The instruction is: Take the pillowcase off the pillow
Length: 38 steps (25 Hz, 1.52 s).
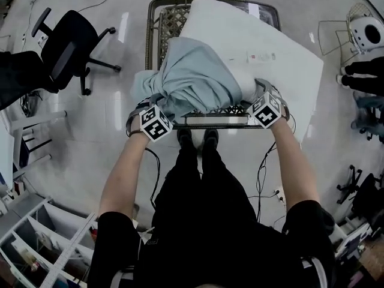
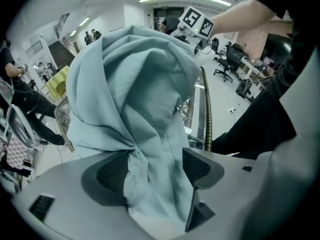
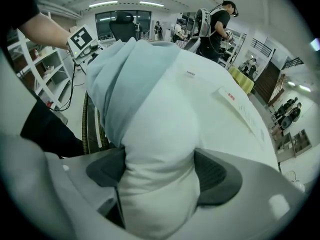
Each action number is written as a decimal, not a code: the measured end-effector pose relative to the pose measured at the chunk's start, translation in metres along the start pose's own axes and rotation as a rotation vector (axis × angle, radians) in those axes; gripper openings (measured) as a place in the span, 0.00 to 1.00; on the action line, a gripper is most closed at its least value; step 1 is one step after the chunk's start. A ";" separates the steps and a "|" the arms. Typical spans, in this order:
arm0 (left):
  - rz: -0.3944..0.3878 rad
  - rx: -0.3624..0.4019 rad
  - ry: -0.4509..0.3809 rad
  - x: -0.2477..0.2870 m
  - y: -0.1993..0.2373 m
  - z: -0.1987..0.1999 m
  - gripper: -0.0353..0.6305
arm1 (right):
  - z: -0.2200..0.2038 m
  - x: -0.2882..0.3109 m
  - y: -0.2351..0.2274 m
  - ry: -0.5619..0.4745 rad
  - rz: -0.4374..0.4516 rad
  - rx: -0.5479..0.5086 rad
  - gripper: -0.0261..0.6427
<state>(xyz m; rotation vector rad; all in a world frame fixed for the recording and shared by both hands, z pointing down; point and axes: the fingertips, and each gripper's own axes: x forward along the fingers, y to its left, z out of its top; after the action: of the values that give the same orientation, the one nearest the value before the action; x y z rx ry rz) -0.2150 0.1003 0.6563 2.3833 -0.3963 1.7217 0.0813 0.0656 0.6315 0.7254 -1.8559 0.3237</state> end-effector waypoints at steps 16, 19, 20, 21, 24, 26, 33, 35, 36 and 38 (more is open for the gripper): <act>0.061 -0.101 0.131 0.005 0.034 -0.048 0.08 | 0.000 0.003 0.000 0.030 -0.034 0.001 0.62; 0.161 -0.153 0.129 -0.021 0.065 -0.070 0.08 | -0.002 0.001 -0.002 0.039 -0.045 0.007 0.56; 0.198 -0.166 0.124 -0.034 0.077 -0.076 0.08 | -0.004 -0.001 -0.002 0.045 -0.047 0.013 0.55; 0.236 -0.174 0.116 -0.049 0.088 -0.081 0.08 | -0.005 -0.003 -0.003 0.053 -0.050 0.018 0.54; 0.344 -0.158 0.091 -0.100 0.125 -0.088 0.08 | -0.008 -0.004 -0.005 0.085 -0.063 0.033 0.53; 0.404 -0.096 0.098 -0.130 0.143 -0.088 0.08 | -0.011 -0.005 -0.006 0.106 -0.071 0.042 0.53; 0.556 -0.052 0.137 -0.208 0.196 -0.120 0.08 | -0.022 -0.011 -0.010 0.186 -0.077 0.094 0.51; 0.597 -0.109 0.084 -0.233 0.210 -0.129 0.08 | -0.016 -0.012 -0.011 0.214 -0.083 0.110 0.50; 0.620 -0.134 0.047 -0.246 0.217 -0.130 0.08 | -0.012 -0.013 -0.010 0.230 -0.084 0.113 0.49; 0.670 -0.165 -0.034 -0.273 0.229 -0.122 0.08 | -0.008 -0.015 -0.009 0.255 -0.089 0.118 0.48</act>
<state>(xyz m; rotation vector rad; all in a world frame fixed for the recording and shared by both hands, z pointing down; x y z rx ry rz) -0.4776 -0.0503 0.4330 2.3025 -1.4112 1.7750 0.0960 0.0681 0.6197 0.8054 -1.5688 0.4497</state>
